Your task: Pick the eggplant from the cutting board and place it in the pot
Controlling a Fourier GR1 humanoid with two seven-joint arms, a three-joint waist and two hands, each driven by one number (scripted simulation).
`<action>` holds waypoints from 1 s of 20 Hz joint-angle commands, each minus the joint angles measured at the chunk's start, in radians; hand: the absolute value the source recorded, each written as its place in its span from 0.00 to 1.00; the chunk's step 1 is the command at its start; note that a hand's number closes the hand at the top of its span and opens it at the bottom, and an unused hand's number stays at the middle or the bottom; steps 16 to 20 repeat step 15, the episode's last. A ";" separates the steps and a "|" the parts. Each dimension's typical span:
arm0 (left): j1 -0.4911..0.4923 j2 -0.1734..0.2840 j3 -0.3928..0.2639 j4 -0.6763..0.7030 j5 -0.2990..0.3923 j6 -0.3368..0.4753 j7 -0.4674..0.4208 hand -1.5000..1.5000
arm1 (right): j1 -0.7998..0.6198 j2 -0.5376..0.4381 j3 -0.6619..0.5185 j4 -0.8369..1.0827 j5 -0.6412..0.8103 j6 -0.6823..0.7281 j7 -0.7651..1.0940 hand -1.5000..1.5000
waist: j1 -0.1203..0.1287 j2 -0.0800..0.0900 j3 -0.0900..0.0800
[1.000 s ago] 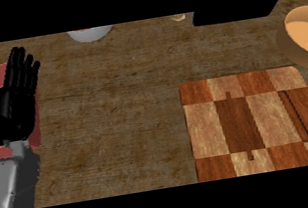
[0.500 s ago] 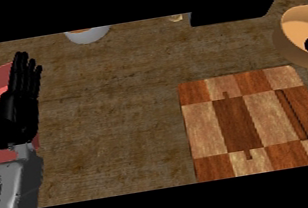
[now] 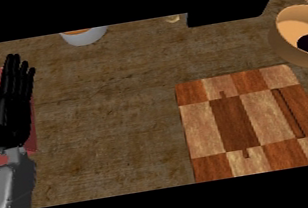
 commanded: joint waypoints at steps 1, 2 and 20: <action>0.039 -0.019 -0.014 -0.033 -0.017 0.014 -0.002 0.50 | 0.148 -0.007 -0.035 -0.152 -0.105 0.077 -0.017 0.00 | -0.002 -0.001 0.000; -0.006 -0.009 -0.004 0.008 -0.010 0.004 0.004 0.50 | 0.185 0.062 -0.027 -0.221 -0.108 0.029 0.004 0.00 | -0.003 0.000 0.000; -0.027 -0.031 -0.011 0.006 -0.036 0.019 0.003 0.50 | 0.543 0.027 -0.174 -0.463 -0.349 0.193 -0.009 0.00 | 0.000 0.002 0.000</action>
